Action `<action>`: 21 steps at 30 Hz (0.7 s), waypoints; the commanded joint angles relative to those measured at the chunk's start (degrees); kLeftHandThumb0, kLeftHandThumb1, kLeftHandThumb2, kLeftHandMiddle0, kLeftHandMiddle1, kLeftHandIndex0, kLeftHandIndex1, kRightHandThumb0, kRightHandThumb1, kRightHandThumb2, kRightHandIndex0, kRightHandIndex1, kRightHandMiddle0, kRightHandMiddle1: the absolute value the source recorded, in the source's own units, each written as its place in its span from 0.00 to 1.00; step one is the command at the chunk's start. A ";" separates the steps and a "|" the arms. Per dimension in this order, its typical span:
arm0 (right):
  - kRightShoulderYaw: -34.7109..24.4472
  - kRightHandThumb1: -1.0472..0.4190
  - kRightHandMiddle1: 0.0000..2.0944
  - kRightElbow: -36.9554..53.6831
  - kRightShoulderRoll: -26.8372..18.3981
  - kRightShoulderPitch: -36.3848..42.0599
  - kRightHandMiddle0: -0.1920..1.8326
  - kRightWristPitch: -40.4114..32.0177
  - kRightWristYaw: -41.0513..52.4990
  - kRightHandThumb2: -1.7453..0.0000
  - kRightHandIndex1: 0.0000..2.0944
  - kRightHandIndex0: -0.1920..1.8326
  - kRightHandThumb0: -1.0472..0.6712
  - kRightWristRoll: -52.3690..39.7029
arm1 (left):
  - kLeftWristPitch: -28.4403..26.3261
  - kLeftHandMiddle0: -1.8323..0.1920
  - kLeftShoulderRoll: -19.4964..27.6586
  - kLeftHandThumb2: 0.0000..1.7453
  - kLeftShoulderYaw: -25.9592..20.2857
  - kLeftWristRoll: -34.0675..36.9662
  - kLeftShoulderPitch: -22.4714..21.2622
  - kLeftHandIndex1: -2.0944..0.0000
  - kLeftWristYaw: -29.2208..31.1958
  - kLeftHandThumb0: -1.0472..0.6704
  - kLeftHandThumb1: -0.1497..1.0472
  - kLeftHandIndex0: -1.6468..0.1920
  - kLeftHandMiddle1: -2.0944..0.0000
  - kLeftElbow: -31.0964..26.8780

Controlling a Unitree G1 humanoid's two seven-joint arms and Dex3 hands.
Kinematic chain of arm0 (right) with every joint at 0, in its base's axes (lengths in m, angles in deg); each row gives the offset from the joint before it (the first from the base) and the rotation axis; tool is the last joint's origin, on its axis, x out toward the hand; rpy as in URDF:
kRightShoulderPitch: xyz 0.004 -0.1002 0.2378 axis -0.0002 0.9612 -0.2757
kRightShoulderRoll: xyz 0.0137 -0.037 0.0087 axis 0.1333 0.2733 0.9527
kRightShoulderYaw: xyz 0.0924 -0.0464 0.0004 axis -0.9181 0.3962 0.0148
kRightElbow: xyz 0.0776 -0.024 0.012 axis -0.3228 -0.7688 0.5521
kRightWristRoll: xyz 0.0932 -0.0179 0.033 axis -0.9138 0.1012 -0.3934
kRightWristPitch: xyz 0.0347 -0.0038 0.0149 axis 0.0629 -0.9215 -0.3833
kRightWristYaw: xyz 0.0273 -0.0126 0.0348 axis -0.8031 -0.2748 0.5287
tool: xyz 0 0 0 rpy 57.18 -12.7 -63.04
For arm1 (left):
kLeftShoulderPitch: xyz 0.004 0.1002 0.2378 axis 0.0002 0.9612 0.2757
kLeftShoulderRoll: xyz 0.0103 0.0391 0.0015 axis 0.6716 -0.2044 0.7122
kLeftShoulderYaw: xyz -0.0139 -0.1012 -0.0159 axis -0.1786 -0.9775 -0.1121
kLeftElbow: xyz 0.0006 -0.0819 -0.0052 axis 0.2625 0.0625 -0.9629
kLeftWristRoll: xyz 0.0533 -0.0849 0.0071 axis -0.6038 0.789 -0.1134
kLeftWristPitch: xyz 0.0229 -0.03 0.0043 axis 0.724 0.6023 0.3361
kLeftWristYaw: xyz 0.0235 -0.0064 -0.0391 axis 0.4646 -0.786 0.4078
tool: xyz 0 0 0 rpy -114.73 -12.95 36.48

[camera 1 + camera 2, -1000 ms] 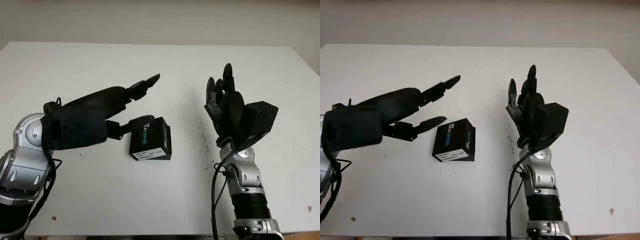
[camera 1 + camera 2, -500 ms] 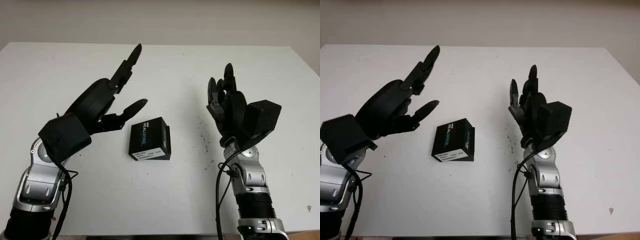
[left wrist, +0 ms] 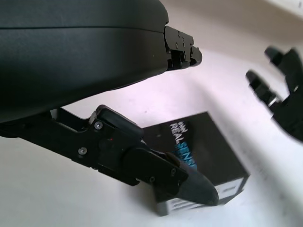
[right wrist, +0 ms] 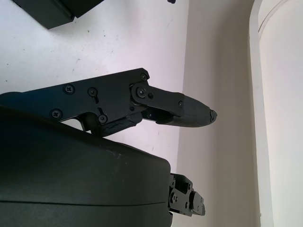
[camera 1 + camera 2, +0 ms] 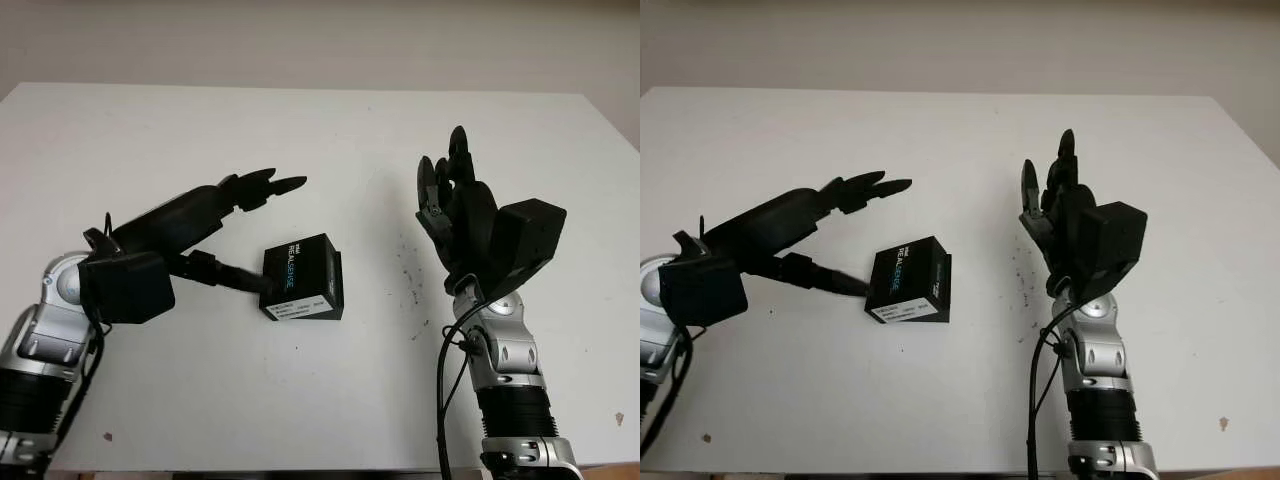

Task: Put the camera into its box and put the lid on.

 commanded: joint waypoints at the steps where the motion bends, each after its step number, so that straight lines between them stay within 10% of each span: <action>1: -0.16 0.00 0.01 0.50 -0.69 -0.30 0.01 -0.06 0.02 0.67 0.00 0.00 0.29 0.12 | 1.17 0.96 0.74 0.02 1.31 -0.88 -1.85 0.97 0.93 0.10 0.83 0.94 0.95 1.92; 21: -0.12 0.00 0.02 0.25 -0.69 -0.41 0.00 -0.17 -0.39 0.68 0.01 0.00 0.29 0.43 | -13.13 0.98 -6.97 0.03 3.81 2.76 -3.63 1.00 3.44 0.07 0.88 1.00 0.97 4.38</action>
